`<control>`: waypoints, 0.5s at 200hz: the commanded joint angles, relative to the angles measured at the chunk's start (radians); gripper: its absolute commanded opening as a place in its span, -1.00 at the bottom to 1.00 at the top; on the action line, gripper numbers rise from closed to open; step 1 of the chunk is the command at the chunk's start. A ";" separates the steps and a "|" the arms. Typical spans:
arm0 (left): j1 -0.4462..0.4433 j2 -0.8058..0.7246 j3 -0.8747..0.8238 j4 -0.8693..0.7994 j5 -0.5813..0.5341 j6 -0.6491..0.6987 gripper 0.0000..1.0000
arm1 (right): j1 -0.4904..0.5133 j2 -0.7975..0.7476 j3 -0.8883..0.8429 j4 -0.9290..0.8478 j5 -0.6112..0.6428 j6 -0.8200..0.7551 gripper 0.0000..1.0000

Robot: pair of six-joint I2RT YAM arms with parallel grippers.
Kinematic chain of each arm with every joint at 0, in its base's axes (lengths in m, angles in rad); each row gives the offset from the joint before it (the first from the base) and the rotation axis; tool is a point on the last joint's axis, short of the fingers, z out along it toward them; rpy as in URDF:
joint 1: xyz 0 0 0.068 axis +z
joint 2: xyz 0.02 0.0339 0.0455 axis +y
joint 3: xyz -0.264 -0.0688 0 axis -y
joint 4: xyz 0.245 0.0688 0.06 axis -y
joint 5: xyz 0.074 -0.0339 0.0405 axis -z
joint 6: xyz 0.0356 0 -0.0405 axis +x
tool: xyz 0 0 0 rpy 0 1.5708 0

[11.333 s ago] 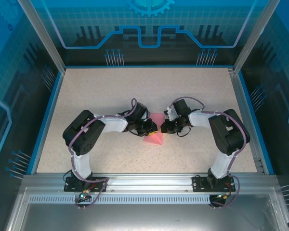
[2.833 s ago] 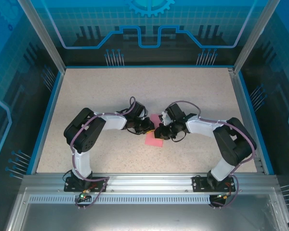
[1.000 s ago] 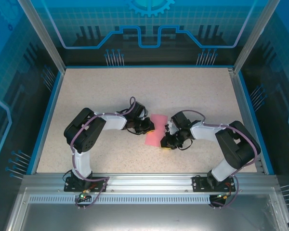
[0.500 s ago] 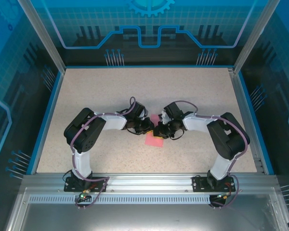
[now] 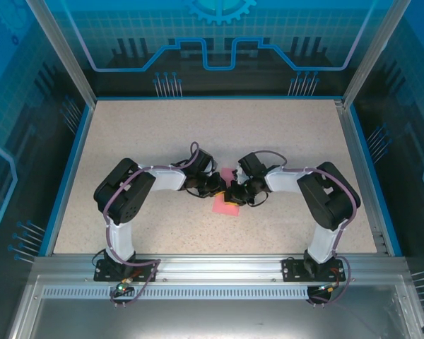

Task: Fold a paper plane with a square sheet of paper (pick it up from the middle)
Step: Turn over the paper at the center of the table.

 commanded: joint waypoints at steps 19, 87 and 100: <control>-0.006 0.059 -0.023 -0.086 -0.083 0.020 -0.72 | 0.010 -0.044 -0.094 -0.028 -0.027 -0.035 -0.72; -0.005 0.068 -0.028 -0.090 -0.087 0.019 -0.71 | -0.034 -0.123 -0.285 0.043 -0.081 -0.006 -0.70; -0.005 0.068 -0.026 -0.092 -0.088 0.021 -0.71 | -0.038 -0.142 -0.304 0.028 -0.078 -0.014 -0.69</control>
